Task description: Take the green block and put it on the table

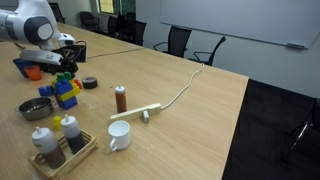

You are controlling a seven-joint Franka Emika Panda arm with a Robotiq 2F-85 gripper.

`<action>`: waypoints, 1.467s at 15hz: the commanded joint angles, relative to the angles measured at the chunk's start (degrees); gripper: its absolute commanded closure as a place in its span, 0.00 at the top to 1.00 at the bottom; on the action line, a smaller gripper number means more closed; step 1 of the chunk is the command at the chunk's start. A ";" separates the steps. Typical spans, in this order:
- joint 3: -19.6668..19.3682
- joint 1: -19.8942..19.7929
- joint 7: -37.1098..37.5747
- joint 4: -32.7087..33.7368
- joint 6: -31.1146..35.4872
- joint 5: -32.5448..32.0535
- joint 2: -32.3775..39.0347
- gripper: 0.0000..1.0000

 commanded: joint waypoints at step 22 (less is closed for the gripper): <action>-3.17 2.09 2.76 0.92 2.55 -1.65 0.39 0.10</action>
